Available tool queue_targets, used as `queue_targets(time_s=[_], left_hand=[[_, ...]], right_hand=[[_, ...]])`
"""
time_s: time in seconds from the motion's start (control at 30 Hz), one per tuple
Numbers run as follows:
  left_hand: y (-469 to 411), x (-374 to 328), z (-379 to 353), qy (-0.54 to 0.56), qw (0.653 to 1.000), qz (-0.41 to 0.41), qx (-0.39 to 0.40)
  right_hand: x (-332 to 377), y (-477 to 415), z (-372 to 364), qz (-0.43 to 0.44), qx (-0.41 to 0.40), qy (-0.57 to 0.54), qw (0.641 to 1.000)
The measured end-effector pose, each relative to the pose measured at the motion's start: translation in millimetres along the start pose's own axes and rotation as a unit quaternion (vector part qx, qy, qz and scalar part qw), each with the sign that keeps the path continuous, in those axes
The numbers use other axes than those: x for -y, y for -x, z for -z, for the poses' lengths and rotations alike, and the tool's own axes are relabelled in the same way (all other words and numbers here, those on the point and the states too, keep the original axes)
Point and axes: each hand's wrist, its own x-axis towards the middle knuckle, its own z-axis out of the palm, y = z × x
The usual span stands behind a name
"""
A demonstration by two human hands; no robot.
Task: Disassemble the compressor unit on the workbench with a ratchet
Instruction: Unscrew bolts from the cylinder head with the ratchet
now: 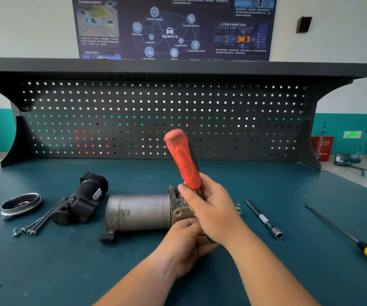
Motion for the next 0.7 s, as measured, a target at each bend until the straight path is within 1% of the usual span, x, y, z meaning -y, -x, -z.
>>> queue_targets(time_s=[0.03,0.07,0.1,0.17,0.2,0.23,0.3,0.37,0.4,0.43,0.47,0.53,0.6,0.7], left_hand=[[-0.4,-0.3,0.2,-0.005,1.0,0.001,-0.004],[-0.6,-0.5,0.2,-0.007,1.0,0.002,-0.006],[-1.2,-0.3,0.5,-0.006,1.0,0.003,-0.007],[-2.0,0.0,0.3,0.003,1.0,0.004,-0.009],[-1.7,-0.4,-0.4,0.011,1.0,0.006,-0.012],[-1.5,-1.0,-1.4,0.022,1.0,0.009,-0.017],[-2.1,-1.6,-3.7,0.041,0.999,0.011,-0.028],[-1.6,-1.8,-4.9,0.039,0.999,0.011,-0.029],[-1.7,-1.4,-4.9,0.032,0.999,0.013,-0.027],[-2.0,-1.1,-4.6,0.021,0.999,0.015,-0.027],[-1.6,-1.0,-4.5,0.009,0.999,0.019,-0.032],[-1.5,-0.8,-3.4,-0.006,0.999,0.028,-0.043],[-2.1,-0.3,-1.1,-0.007,0.998,0.034,-0.046],[-2.9,-0.1,0.0,-0.002,0.999,0.028,-0.04]], right_hand=[[0.1,0.0,1.4,-0.006,0.009,-0.022,1.0],[0.2,0.7,1.8,-0.009,0.0,-0.043,0.999],[0.0,2.4,1.6,-0.013,-0.028,-0.064,0.997],[-0.9,4.9,-0.4,-0.043,-0.132,-0.133,0.981],[-1.1,5.8,-0.9,-0.07,-0.197,-0.184,0.96],[-1.6,5.8,0.1,-0.099,-0.266,-0.235,0.929],[-1.5,3.8,7.8,-0.155,-0.39,-0.319,0.85],[-2.6,1.1,18.2,-0.209,-0.455,-0.383,0.776],[-3.2,-0.6,21.2,-0.228,-0.467,-0.403,0.753],[-3.9,-1.4,22.4,-0.237,-0.47,-0.41,0.745],[-4.6,-2.0,22.0,-0.238,-0.468,-0.403,0.75],[-4.5,-3.0,17.8,-0.212,-0.451,-0.361,0.788],[-4.0,-3.4,11.6,-0.158,-0.42,-0.298,0.842],[-4.7,-0.9,4.4,-0.064,-0.319,-0.188,0.927]])
